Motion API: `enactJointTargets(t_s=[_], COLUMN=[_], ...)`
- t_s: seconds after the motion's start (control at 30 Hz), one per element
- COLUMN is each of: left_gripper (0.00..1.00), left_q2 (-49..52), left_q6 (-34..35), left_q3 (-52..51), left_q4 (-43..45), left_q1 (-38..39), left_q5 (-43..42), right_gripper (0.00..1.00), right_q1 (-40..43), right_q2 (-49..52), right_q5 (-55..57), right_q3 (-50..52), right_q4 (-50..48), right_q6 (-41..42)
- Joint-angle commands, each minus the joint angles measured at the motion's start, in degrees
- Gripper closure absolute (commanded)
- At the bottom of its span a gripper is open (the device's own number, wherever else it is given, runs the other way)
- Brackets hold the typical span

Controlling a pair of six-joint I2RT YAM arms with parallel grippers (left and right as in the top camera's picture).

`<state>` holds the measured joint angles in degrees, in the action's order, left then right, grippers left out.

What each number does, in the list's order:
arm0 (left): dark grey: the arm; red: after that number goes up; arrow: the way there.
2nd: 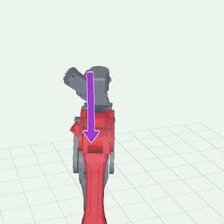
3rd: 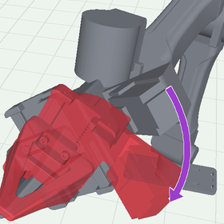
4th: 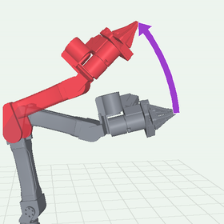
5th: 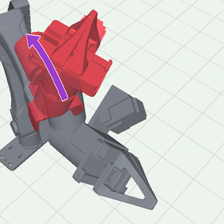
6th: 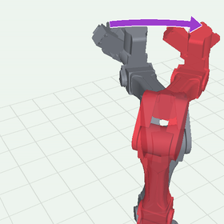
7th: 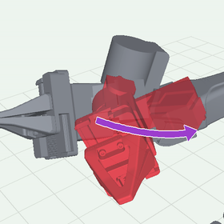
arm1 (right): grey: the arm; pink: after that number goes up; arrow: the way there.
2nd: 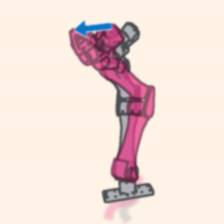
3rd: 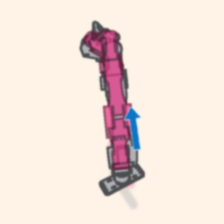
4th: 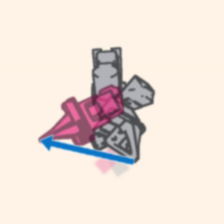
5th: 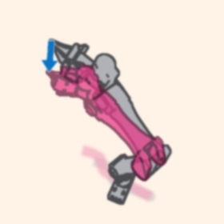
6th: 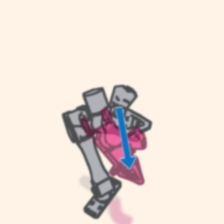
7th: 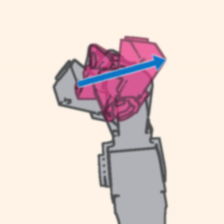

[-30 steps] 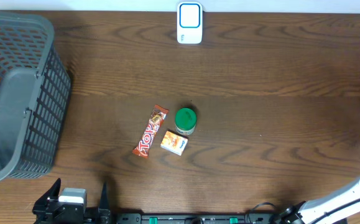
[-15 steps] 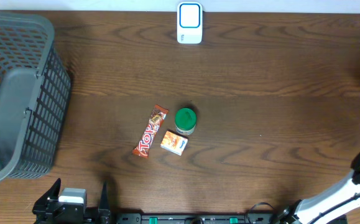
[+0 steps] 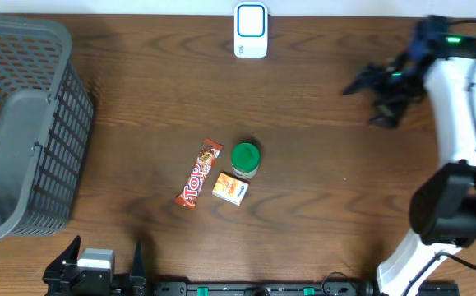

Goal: Scan the item barcode
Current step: 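Move the right gripper over the green-lidded jar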

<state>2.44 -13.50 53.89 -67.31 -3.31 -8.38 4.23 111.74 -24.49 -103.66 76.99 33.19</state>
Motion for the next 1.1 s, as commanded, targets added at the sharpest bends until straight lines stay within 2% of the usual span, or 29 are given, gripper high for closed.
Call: enactJointTargets(t_s=[0.0, 0.13, 0.2, 0.37, 0.67, 1.07], left_gripper=[0.04, 0.04, 0.04, 0.04, 0.04, 0.04], left_q2=[-0.1, -0.1, -0.1, -0.1, -0.1, -0.1], left_q6=[-0.1, -0.1, -0.1, -0.1, -0.1, -0.1], left_q3=[0.3, 0.3, 0.3, 0.3, 0.3, 0.3], left_q4=[0.0, 0.0, 0.0, 0.0, 0.0, 0.0], left_q1=[0.1, 0.1, 0.1, 0.1, 0.1, 0.1], left_q5=[0.5, 0.5, 0.5, 0.5, 0.5, 0.5], right_gripper=[0.13, 0.12, 0.07, 0.01, 0.01, 0.01], right_q1=[-12.3, -23.7, -29.2, -37.8, -43.6, -44.1], right_q2=[-0.1, -0.1, -0.1, 0.0, 4.8, 11.5], right_q5=[4.6, 13.6, 17.7, 24.5, 24.4, 19.5], right_q3=[1.2, 1.2, 1.2, 1.3, 1.3, 1.3], right_q4=[-0.9, -1.4, -1.5, -3.3, -7.6, -8.2], right_q6=[10.1, 20.5, 26.1, 36.9, 47.1, 48.2])
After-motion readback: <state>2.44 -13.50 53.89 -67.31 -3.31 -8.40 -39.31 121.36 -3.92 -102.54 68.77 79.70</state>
